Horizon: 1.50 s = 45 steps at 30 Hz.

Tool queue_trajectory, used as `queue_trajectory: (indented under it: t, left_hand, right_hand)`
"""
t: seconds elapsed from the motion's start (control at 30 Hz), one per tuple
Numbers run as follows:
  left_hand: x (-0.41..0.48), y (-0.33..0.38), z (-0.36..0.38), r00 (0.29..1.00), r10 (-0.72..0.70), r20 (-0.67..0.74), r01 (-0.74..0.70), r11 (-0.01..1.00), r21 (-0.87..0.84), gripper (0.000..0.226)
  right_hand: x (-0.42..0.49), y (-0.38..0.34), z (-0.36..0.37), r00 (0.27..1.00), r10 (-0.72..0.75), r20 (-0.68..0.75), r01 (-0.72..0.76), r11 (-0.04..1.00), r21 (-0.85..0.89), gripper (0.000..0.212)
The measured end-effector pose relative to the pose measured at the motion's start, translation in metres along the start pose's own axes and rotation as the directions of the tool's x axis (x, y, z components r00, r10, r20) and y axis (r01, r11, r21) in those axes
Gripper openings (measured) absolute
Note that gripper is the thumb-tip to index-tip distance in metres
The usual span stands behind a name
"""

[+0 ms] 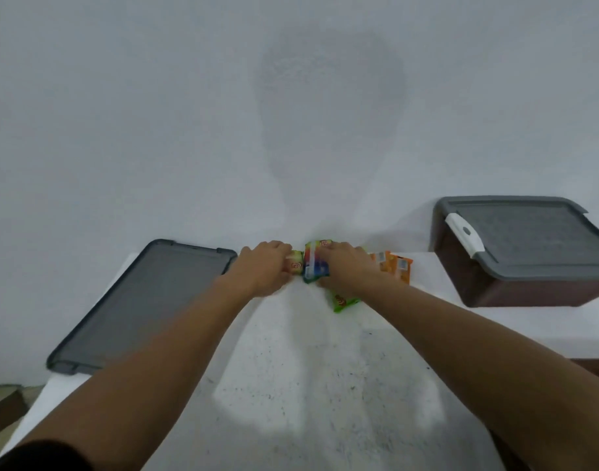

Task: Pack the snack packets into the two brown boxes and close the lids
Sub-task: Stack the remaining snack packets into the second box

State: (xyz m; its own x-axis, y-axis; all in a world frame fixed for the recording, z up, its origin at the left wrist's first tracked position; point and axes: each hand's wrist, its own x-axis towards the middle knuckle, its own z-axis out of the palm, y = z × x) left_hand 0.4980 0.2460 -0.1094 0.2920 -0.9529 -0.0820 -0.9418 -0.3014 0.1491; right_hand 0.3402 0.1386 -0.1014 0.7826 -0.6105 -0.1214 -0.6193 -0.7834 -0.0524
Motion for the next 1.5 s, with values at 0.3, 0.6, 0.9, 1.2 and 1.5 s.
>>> queue_trajectory:
  t: [0.3,0.6,0.9,1.2,1.5]
  left_hand:
    - [0.023,-0.019,0.025,0.992,-0.010,0.127,0.010,1.000,0.002,0.073]
    - [0.008,-0.017,0.009,0.995,0.005,0.097,-0.017,0.993,0.115,0.025]
    - [-0.034,0.003,-0.027,1.000,-0.019,0.006,0.019,0.989,-0.149,0.025]
    - [-0.079,0.078,-0.070,0.991,-0.075,0.110,0.124,0.816,-0.564,0.022]
    - [-0.103,0.200,-0.095,0.979,0.089,0.185,0.058,0.746,-0.664,0.023]
  right_hand:
    - [0.037,-0.006,0.023,0.992,-0.057,0.112,0.076,0.983,-0.169,0.059]
    - [0.018,-0.010,0.006,0.982,-0.190,-0.012,0.187,0.975,-0.117,0.046]
    - [-0.031,0.010,-0.057,0.987,-0.009,-0.158,0.094,0.837,0.539,0.027]
    - [-0.118,0.080,-0.106,0.998,0.031,0.053,-0.061,0.592,0.804,0.021]
    - [-0.228,0.185,-0.132,0.996,0.075,0.053,-0.083,0.489,0.869,0.017]
